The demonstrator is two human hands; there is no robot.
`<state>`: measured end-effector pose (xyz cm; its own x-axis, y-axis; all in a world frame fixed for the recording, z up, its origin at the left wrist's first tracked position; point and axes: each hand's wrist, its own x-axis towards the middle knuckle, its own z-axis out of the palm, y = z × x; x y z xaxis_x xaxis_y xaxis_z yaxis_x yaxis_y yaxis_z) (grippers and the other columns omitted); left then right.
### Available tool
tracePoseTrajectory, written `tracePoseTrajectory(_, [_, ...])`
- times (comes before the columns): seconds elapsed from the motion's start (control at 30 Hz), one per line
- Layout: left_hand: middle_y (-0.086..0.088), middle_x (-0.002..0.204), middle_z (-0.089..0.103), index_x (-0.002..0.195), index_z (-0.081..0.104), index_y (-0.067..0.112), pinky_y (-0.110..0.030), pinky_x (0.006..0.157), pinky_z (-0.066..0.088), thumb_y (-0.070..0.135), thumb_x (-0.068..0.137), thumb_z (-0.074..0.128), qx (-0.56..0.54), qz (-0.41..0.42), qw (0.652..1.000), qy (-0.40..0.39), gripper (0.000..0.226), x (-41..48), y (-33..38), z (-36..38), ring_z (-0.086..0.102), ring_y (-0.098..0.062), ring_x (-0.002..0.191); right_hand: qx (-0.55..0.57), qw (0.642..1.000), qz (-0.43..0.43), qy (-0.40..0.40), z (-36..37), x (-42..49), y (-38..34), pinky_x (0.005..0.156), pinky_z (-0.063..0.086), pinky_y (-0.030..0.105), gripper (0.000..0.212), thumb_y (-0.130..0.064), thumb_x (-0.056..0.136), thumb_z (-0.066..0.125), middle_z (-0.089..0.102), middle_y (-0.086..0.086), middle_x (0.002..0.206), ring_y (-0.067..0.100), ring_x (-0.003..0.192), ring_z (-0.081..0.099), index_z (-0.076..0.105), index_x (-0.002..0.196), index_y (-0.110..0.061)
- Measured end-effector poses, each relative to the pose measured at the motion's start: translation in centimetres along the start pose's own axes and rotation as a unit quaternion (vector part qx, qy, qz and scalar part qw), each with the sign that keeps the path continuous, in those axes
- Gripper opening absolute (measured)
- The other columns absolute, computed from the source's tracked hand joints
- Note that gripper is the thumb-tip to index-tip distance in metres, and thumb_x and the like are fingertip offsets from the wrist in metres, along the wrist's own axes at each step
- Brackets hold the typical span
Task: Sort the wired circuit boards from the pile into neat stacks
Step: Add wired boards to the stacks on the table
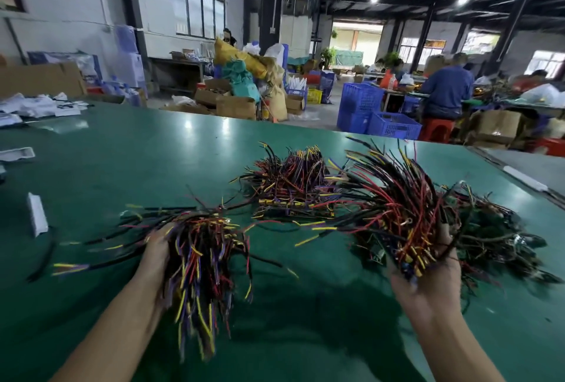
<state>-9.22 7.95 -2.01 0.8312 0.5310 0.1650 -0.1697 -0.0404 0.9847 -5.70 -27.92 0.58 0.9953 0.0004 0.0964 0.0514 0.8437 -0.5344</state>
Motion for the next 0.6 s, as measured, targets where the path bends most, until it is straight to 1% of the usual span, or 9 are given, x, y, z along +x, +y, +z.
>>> tracePoseTrajectory(0.1, [0.02, 0.032, 0.048, 0.019, 0.047, 0.017, 0.0, 0.05, 0.036, -0.015, 0.096, 0.03, -0.021, 0.008, 0.999, 0.028, 0.085, -0.4, 1.0, -0.3, 0.051, 0.012, 0.039, -0.017, 0.999, 0.03, 0.01, 0.0, -0.1, 0.4, 0.079, 0.06, 0.036, 0.035, -0.048, 0.079, 0.065, 0.072, -0.004, 0.117, 0.017, 0.104, 0.07, 0.077, 0.105, -0.028])
tracePoseTrajectory(0.17, [0.019, 0.03, 0.046, 0.018, 0.046, 0.017, -0.001, 0.05, 0.036, -0.012, 0.098, 0.028, -0.029, 0.013, 0.998, 0.052, 0.087, -0.3, 1.2, -0.2, 0.051, 0.012, 0.038, -0.049, 0.998, 0.041, 0.009, 0.1, -0.1, 1.2, 0.082, 0.059, 0.038, 0.05, -0.057, 0.088, 0.053, 0.067, 0.001, 0.126, 0.021, 0.113, 0.066, 0.067, 0.125, -0.026])
tracePoseTrajectory(0.23, [0.018, 0.032, 0.049, 0.024, 0.051, 0.016, -0.002, 0.048, 0.038, -0.01, 0.099, 0.027, -0.058, -0.002, 0.998, 0.037, 0.083, -0.5, 1.2, -0.1, 0.052, 0.01, 0.037, -0.081, 0.994, 0.075, -0.007, 0.4, -0.2, 2.3, 0.081, 0.059, 0.042, 0.065, -0.063, 0.085, 0.048, 0.066, 0.005, 0.128, 0.024, 0.114, 0.065, 0.059, 0.134, -0.022])
tracePoseTrajectory(0.3, [0.019, 0.036, 0.053, 0.029, 0.057, 0.017, -0.002, 0.047, 0.04, -0.009, 0.1, 0.026, -0.1, -0.005, 0.994, 0.052, 0.081, -0.7, 1.3, -0.3, 0.054, 0.009, 0.038, -0.124, 0.983, 0.131, -0.004, 0.5, -0.7, 3.2, 0.082, 0.059, 0.044, 0.071, -0.067, 0.079, 0.051, 0.068, 0.009, 0.124, 0.028, 0.11, 0.067, 0.06, 0.131, -0.019])
tracePoseTrajectory(0.37, [0.02, 0.039, 0.055, 0.028, 0.059, 0.028, -0.002, 0.052, 0.041, -0.01, 0.099, 0.025, -0.11, 0.005, 0.992, 0.055, 0.087, -0.2, 1.2, -1.4, 0.055, 0.01, 0.041, -0.183, 0.968, 0.169, -0.008, 0.3, -1.2, 4.0, 0.086, 0.057, 0.045, 0.075, -0.067, 0.072, 0.056, 0.068, 0.012, 0.122, 0.03, 0.11, 0.067, 0.062, 0.128, -0.018])
tracePoseTrajectory(0.43, [0.021, 0.04, 0.056, 0.029, 0.059, 0.034, -0.005, 0.059, 0.04, -0.009, 0.099, 0.024, -0.107, 0.019, 0.992, 0.067, 0.089, 0.4, 1.0, -2.4, 0.056, 0.01, 0.045, -0.234, 0.95, 0.208, -0.014, 0.2, -1.5, 4.7, 0.081, 0.057, 0.042, 0.076, -0.066, 0.068, 0.062, 0.068, 0.015, 0.122, 0.033, 0.108, 0.067, 0.064, 0.125, -0.017])
tracePoseTrajectory(0.5, [0.023, 0.039, 0.054, 0.023, 0.053, 0.033, -0.006, 0.063, 0.039, -0.008, 0.1, 0.024, -0.111, 0.014, 0.991, 0.079, 0.092, 0.5, 1.2, -2.8, 0.056, 0.013, 0.046, -0.272, 0.926, 0.263, -0.021, 0.0, -1.8, 5.0, 0.073, 0.059, 0.041, 0.07, -0.068, 0.063, 0.066, 0.07, 0.015, 0.116, 0.035, 0.103, 0.069, 0.073, 0.114, -0.019])
tracePoseTrajectory(0.57, [0.026, 0.039, 0.053, 0.019, 0.048, 0.03, -0.004, 0.067, 0.039, -0.009, 0.1, 0.023, -0.118, 0.003, 0.988, 0.1, 0.093, 0.8, 1.0, -3.0, 0.055, 0.015, 0.048, -0.3, 0.901, 0.312, -0.03, 0.4, -2.1, 5.0, 0.072, 0.059, 0.041, 0.061, -0.072, 0.06, 0.067, 0.073, 0.012, 0.109, 0.034, 0.098, 0.071, 0.079, 0.096, -0.024])
tracePoseTrajectory(0.6, [0.024, 0.047, 0.058, 0.025, 0.056, 0.024, -0.005, 0.074, 0.04, -0.009, 0.1, 0.023, -0.116, 0.0, 0.988, 0.103, 0.088, 0.9, 0.9, -3.1, 0.057, 0.014, 0.053, -0.321, 0.889, 0.326, -0.018, 1.1, -1.9, 5.1, 0.073, 0.059, 0.043, 0.061, -0.073, 0.061, 0.065, 0.073, 0.013, 0.108, 0.035, 0.098, 0.071, 0.08, 0.092, -0.023])
